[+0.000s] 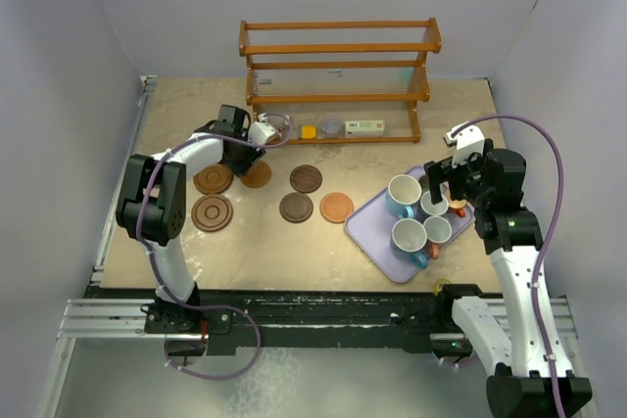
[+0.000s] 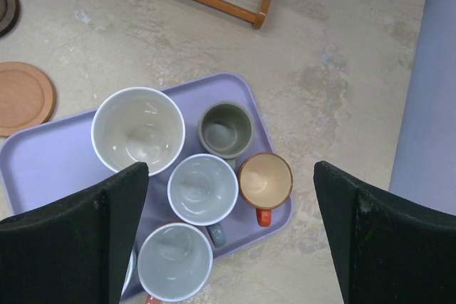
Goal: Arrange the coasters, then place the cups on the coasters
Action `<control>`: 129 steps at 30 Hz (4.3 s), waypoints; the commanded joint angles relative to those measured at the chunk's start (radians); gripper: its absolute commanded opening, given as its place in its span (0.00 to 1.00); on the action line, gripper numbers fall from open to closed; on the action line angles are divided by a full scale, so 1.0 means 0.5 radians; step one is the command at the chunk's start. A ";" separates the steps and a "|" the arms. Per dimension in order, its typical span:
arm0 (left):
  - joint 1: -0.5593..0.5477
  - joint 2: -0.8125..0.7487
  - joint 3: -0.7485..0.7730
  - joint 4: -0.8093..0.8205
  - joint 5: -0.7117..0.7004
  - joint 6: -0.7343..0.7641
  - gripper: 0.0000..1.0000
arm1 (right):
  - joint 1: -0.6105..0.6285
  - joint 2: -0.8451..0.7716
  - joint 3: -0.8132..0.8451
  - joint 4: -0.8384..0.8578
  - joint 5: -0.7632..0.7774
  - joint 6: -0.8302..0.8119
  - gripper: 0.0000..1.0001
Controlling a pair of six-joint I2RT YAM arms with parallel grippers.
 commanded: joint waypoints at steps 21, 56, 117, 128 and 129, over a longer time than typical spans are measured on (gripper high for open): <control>-0.014 -0.216 0.043 -0.304 0.320 0.029 0.53 | -0.001 -0.003 0.032 0.027 -0.023 -0.020 1.00; -0.740 -0.046 0.112 -0.037 0.487 0.004 0.58 | -0.003 -0.005 0.024 0.028 0.008 -0.031 1.00; -0.537 -0.313 -0.596 -0.355 0.094 0.198 0.33 | -0.003 0.006 0.029 0.017 -0.036 -0.025 1.00; -0.422 -0.455 -0.810 -0.434 0.003 0.268 0.33 | 0.000 -0.002 0.037 0.009 -0.056 -0.023 1.00; -0.413 -0.464 -0.833 -0.427 -0.018 0.269 0.33 | -0.002 -0.007 0.033 0.012 -0.059 -0.023 1.00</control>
